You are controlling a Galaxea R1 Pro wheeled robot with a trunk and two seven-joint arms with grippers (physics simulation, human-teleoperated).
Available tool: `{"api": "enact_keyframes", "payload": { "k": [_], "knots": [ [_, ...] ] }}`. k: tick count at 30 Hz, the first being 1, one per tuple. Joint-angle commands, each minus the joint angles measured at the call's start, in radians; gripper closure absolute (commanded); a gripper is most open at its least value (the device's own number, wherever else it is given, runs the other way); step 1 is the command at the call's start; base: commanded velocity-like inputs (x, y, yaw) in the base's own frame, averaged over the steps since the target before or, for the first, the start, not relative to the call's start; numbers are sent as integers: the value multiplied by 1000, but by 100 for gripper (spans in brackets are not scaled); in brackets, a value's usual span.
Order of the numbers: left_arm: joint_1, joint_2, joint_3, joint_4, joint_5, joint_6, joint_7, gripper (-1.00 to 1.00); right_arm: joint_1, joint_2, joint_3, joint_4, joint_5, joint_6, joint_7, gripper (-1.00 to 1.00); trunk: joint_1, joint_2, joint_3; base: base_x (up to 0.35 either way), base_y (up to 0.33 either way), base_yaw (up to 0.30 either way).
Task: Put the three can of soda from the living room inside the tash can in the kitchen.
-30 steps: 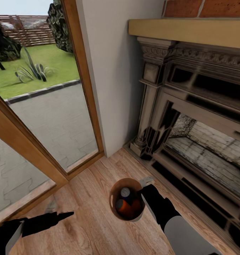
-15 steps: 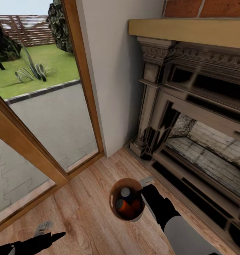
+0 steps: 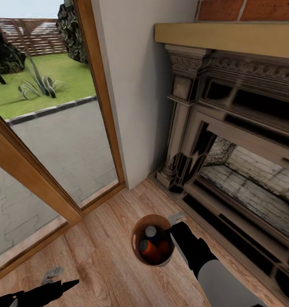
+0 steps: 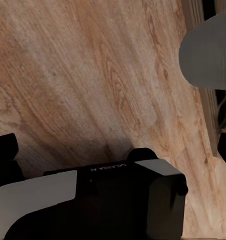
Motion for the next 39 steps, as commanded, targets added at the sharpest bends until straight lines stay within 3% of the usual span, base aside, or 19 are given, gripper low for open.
{"api": "enact_keyframes", "payload": {
  "k": [1,6,12,14,18,34,39],
  "knots": [
    [0,4,0,0,0,-6,-33,-100,0,0,-1,0,-12,-2,8,100,0,0,0,0,0,0],
    [0,22,1,2,0,-87,-207,-100,0,0,-1,-1,-13,-4,17,100,0,0,0,0,0,0],
    [0,26,0,1,2,-114,-313,-100,0,0,-1,-4,-14,-7,29,100,0,0,0,0,0,0],
    [0,26,-1,0,3,-117,-349,-100,0,0,-1,-5,-14,-42,40,100,0,0,0,0,0,0],
    [0,25,-1,-1,3,-119,-369,-100,0,0,1,-5,-13,-87,47,100,0,0,0,0,0,0],
    [0,25,-2,-2,3,-119,-398,-100,0,0,1,-11,-13,-113,50,100,0,0,0,0,0,0],
    [0,25,-4,-3,3,-119,-404,-100,0,0,1,-11,-13,-113,50,100,19,-35,-16,0,0,0]
  ]
}}
